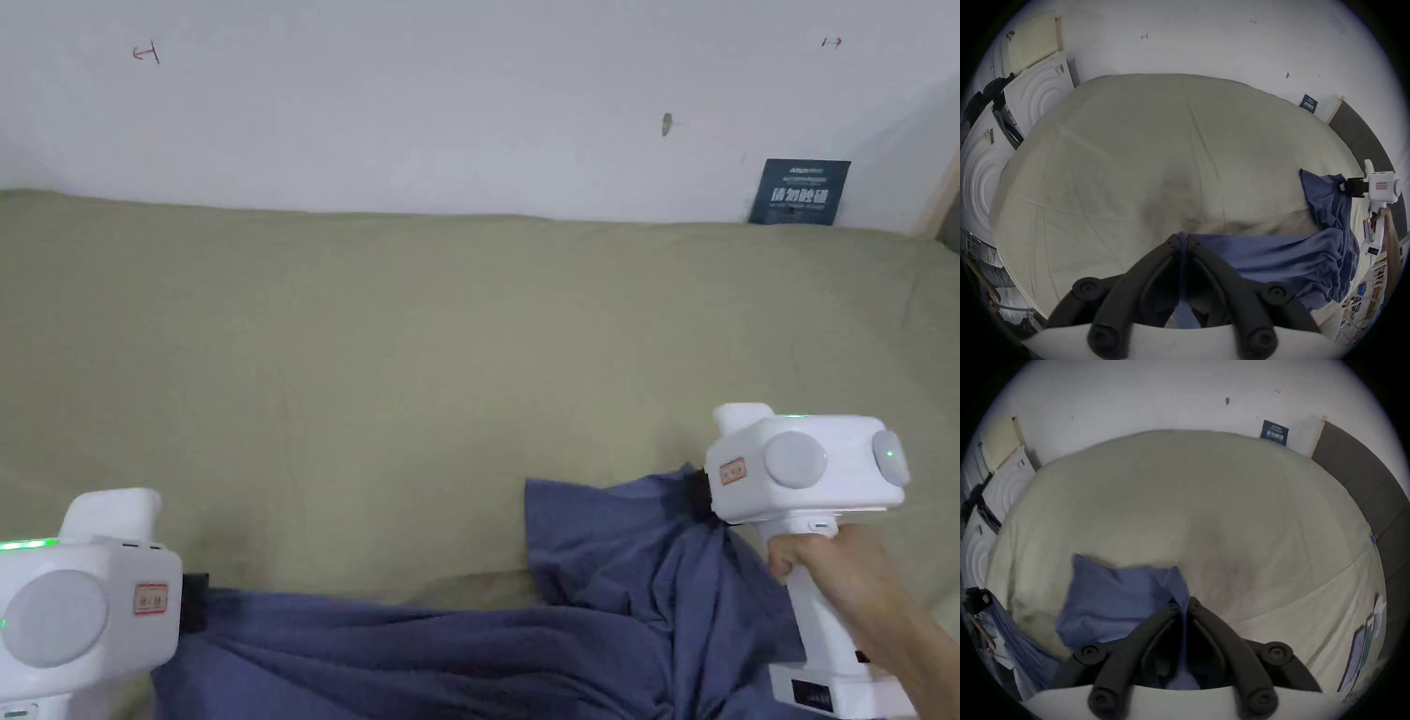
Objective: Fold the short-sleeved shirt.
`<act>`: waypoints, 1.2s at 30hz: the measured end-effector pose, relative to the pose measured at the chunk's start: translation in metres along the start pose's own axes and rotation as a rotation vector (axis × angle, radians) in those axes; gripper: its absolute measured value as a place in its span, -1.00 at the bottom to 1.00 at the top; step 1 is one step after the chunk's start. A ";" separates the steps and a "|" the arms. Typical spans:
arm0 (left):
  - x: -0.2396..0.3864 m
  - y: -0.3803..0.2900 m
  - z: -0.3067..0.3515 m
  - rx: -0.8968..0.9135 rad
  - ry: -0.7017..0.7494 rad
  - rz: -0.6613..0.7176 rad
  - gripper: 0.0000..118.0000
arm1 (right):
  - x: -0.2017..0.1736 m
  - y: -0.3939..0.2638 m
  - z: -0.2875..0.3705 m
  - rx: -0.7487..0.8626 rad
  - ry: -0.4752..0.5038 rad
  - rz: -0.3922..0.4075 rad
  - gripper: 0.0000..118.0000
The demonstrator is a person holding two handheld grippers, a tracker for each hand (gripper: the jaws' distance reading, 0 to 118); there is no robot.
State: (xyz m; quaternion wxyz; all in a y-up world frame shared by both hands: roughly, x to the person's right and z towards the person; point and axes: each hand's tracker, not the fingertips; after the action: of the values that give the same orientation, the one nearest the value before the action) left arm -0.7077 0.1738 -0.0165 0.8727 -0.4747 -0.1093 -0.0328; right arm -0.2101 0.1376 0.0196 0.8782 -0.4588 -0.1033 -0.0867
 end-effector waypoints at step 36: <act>-0.025 0.274 0.274 0.657 0.094 0.040 -0.92 | 0.015 0.199 0.393 0.690 0.107 -0.264 -1.00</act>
State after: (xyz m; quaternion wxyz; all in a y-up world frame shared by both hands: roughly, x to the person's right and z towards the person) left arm -0.7315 0.5516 -0.1032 0.9837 -0.1682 -0.0641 -0.0004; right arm -0.1860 0.5727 0.0855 0.9666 -0.1132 -0.1390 -0.1832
